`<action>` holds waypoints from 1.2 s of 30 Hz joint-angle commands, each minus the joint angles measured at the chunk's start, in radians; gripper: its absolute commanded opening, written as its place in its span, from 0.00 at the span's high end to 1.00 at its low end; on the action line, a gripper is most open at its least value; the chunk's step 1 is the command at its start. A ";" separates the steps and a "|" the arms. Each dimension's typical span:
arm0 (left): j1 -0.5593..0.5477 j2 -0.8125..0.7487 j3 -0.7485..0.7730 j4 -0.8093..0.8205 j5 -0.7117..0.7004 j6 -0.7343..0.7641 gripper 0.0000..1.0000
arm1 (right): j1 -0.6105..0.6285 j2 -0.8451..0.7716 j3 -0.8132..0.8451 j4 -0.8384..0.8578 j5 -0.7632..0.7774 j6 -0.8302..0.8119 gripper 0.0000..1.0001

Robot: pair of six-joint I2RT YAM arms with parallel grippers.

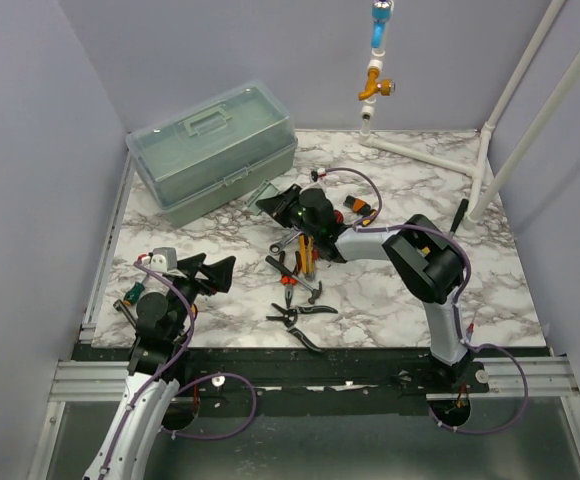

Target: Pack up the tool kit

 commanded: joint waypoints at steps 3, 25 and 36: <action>0.002 -0.027 -0.009 -0.010 0.026 0.012 0.01 | -0.008 0.000 -0.019 0.048 -0.044 0.004 0.99; 0.001 0.485 0.563 -0.230 -0.170 -0.068 0.01 | -0.011 -0.038 -0.106 0.004 0.021 0.081 0.99; 0.130 1.144 1.401 -0.548 -0.223 0.345 0.02 | -0.022 -0.157 -0.183 -0.111 -0.021 -0.001 0.99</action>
